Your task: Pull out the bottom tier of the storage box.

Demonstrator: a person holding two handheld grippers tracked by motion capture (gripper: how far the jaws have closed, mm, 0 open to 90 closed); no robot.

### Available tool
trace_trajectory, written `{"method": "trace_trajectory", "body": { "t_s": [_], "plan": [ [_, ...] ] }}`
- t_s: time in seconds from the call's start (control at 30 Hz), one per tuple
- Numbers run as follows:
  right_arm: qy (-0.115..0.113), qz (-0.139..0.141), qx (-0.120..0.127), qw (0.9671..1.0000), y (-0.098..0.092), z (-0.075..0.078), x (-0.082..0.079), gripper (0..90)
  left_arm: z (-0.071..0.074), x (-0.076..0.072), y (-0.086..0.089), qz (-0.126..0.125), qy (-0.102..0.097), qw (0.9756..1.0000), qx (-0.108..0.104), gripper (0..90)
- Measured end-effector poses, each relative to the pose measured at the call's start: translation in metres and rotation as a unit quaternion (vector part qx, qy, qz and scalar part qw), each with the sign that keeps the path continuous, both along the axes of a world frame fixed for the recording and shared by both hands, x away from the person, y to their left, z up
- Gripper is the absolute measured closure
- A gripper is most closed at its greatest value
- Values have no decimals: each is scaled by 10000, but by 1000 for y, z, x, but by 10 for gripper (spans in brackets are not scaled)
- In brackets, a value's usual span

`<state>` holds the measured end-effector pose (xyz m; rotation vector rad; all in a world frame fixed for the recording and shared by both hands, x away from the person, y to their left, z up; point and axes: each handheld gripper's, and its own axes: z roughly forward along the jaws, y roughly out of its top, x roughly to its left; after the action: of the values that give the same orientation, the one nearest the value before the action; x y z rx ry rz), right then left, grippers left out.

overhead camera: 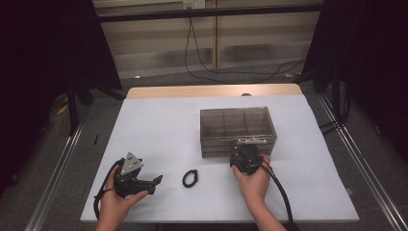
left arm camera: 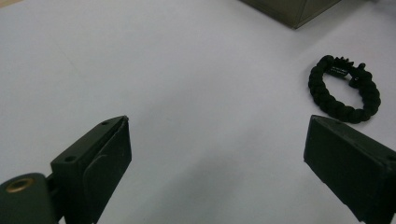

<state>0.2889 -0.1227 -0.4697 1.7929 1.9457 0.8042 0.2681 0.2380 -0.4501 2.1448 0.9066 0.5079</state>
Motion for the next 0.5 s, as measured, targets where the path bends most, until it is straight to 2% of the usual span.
{"method": "trace_trajectory", "body": {
  "t_s": [0.2, 0.23, 0.27, 0.3, 0.33, 0.37, 0.4, 0.47, 0.5],
  "plan": [
    [-56, -17, 21, 10000, 0, 1, -1, 560, 0, 0, -1, -45, 5, 10000, 16, 78],
    [-132, -43, 25, 9999, -1, 3, -3, 659, 0, 0, -1, -46, 6, 10000, 26, 78],
    [-132, -43, 25, 9999, -1, 3, -3, 659, 0, 0, -2, -47, 4, 10000, 39, 78],
    [-477, 77, 75, 9988, -8, 10, -6, 900, -1, 0, -2, -47, 10, 10000, 11, 77],
    [-477, 77, 75, 9988, -8, 10, -6, 900, -1, 0, -2, -47, 10, 10000, 11, 77],
    [-268, 96, 263, 9992, -11, 10, -5, 862, -1, 0, -3, -51, 20, 10000, 19, 77],
    [-37, 193, 289, 9994, -10, 8, -3, 797, -1, 0, -3, -59, 5, 10000, 43, 78],
    [-96, 207, 123, 9997, -7, 7, -4, 785, 0, 0, -3, -68, -9, 10000, 35, 77],
    [-107, 218, 96, 9997, -5, 6, -5, 748, 0, -1, -3, -69, -8, 10000, 26, 77]
  ]
}}
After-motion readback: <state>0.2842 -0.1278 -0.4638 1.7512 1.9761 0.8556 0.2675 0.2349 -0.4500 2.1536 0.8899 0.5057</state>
